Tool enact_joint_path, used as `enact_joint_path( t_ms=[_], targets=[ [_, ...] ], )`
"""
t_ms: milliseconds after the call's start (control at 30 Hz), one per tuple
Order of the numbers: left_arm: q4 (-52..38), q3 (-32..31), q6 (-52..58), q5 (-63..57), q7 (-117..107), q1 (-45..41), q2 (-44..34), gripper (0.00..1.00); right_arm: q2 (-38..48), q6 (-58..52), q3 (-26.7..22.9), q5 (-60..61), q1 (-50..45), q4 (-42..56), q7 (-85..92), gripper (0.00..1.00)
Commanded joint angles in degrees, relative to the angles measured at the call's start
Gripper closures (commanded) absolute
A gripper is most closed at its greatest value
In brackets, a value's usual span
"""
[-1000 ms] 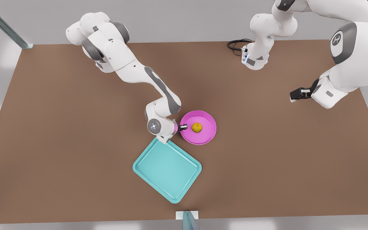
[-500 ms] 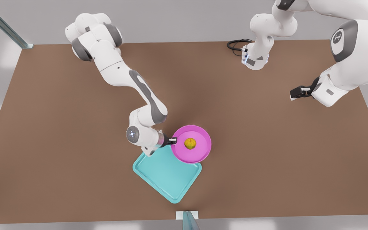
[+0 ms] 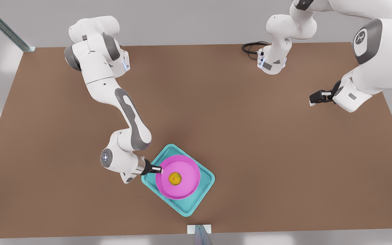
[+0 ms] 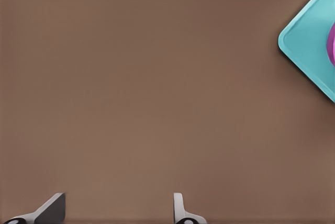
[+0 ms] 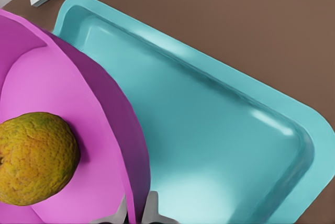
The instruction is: Place the orange on the plate with the left arm and the plate on the tray with the right arm
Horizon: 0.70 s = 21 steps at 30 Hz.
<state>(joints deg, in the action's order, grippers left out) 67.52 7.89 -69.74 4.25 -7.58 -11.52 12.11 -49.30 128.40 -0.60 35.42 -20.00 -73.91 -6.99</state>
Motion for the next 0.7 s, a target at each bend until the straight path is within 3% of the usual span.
enact_joint_path(
  t_ms=[0, 267, 333, 367, 400, 433, 467, 533, 667],
  targets=[
    [0.0, 0.0, 0.0, 0.0, -0.2, -0.1, -0.1, 0.0, -0.2, 0.3, 0.1, -0.2, -0.2, 0.0, 1.1, 0.01],
    [-0.1, -0.1, 0.0, 0.0, -0.4, -0.1, -0.2, 0.0, 3.2, -0.6, 0.2, -0.7, -0.7, -0.4, 1.3, 0.0],
    [-0.1, -0.1, 0.0, 0.0, -0.3, -0.1, -0.2, 0.0, 8.4, -18.3, -4.1, -11.9, -0.3, -0.8, 4.1, 0.0],
    [-0.1, -0.1, 2.2, -0.1, 0.6, 0.0, -0.1, 0.0, 10.3, -21.3, -4.9, -25.6, 0.0, -1.3, 5.1, 0.0],
    [0.0, 0.0, 3.7, 0.0, 0.8, 0.0, 0.0, 0.0, 14.7, -22.5, -4.9, -35.8, 1.3, -2.4, 10.9, 0.0],
    [-0.1, 0.0, 3.7, 0.0, 0.8, 0.0, 0.1, 0.0, 26.7, -24.1, -4.9, -42.3, 3.6, -8.6, 13.1, 0.0],
    [-0.1, 0.0, 3.7, 0.1, 0.4, 0.0, 0.0, 0.0, 36.0, -26.9, -4.8, -42.5, 6.2, -12.8, 13.1, 0.0],
    [-0.5, 0.0, 3.4, 0.6, 0.5, 0.2, 0.5, 0.0, 45.5, -35.4, -4.7, -42.5, 6.9, -12.7, 13.0, 0.0],
    [-1.3, 0.2, 2.3, 0.5, 0.0, 0.4, 0.9, 0.0, 49.0, -39.1, -3.9, -42.1, 8.1, -13.0, 13.1, 0.0]
  ],
)
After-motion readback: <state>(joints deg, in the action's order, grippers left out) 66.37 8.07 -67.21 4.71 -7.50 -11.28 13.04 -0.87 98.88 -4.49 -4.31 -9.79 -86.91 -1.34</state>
